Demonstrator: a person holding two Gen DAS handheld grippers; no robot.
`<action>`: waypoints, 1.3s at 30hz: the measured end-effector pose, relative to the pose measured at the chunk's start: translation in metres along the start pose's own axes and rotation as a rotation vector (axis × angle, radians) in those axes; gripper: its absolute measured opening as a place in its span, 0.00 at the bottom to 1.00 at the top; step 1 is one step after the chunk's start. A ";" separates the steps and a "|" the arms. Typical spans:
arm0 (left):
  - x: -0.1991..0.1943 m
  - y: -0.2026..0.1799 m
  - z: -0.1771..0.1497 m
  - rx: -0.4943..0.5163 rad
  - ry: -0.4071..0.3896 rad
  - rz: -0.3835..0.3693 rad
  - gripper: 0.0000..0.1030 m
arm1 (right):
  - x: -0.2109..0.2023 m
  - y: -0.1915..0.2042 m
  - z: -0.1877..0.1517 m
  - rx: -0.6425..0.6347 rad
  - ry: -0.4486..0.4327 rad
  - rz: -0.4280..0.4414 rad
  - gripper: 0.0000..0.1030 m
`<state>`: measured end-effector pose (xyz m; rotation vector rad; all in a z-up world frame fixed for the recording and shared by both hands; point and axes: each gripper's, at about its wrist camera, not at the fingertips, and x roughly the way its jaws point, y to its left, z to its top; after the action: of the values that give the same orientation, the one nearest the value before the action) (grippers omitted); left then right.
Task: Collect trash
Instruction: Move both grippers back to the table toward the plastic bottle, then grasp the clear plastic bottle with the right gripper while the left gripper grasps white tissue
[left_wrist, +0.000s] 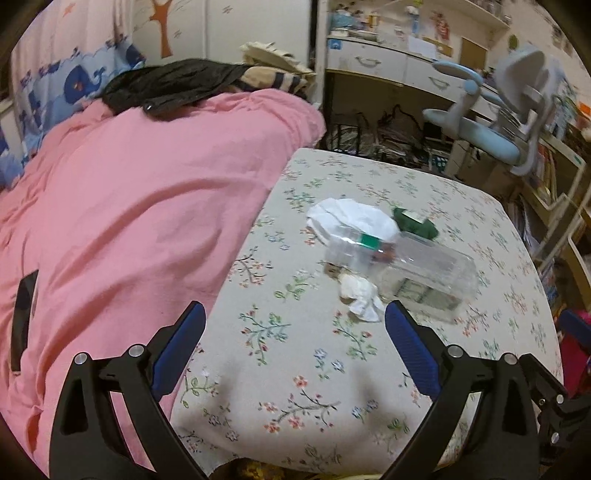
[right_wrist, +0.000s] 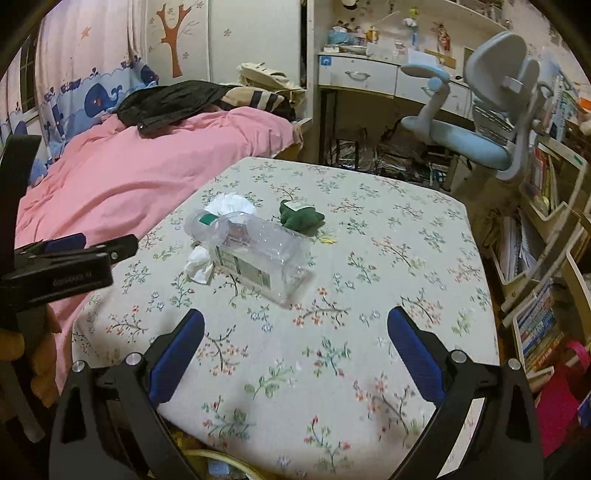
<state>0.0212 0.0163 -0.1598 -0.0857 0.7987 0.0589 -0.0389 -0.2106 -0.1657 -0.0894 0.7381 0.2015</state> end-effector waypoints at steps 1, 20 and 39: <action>0.002 0.003 0.001 -0.014 0.005 0.002 0.91 | 0.003 0.000 0.001 -0.002 0.004 0.002 0.93; 0.020 0.014 0.006 -0.077 0.061 -0.001 0.91 | 0.066 0.036 0.043 -0.283 0.021 0.049 0.93; 0.034 0.012 0.007 -0.070 0.126 -0.022 0.91 | 0.076 0.019 0.031 -0.261 0.250 0.130 0.60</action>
<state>0.0488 0.0300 -0.1807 -0.1660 0.9211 0.0613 0.0324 -0.1762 -0.1950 -0.3197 0.9649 0.4163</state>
